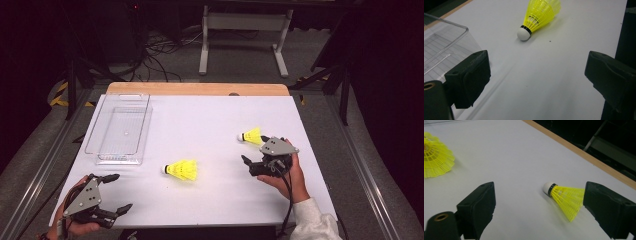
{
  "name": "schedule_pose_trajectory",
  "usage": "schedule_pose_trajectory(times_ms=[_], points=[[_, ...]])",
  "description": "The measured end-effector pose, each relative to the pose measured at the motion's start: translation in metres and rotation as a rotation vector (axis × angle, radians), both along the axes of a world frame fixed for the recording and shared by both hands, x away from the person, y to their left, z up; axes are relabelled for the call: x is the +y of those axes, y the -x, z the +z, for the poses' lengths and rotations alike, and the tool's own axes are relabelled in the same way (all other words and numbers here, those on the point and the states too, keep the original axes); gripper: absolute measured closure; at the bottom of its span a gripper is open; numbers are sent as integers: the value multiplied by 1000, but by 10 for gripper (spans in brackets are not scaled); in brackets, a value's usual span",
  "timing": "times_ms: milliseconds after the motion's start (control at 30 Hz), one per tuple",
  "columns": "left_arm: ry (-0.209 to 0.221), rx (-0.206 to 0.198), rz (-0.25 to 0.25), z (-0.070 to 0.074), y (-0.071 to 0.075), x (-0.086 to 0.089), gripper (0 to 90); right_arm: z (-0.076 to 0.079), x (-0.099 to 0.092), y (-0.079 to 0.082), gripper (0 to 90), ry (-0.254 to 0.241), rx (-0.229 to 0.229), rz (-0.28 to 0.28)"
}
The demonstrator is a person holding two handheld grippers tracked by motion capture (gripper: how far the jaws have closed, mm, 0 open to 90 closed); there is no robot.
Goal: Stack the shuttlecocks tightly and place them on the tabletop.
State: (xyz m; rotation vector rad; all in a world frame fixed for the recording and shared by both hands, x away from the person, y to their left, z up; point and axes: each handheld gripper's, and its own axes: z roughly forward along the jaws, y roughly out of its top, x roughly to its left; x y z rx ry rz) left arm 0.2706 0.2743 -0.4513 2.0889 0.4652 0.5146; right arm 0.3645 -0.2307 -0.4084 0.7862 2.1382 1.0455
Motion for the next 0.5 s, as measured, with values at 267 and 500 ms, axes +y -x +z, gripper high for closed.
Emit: schedule_pose_trajectory(times_ms=[267,500], points=[[1,6,-3,-1,-1,-1,75,-13,-14,-21,78,-19,103,-30],[0,10,-3,-1,-1,-1,74,-20,-22,-37,93,-40,173,-30]])
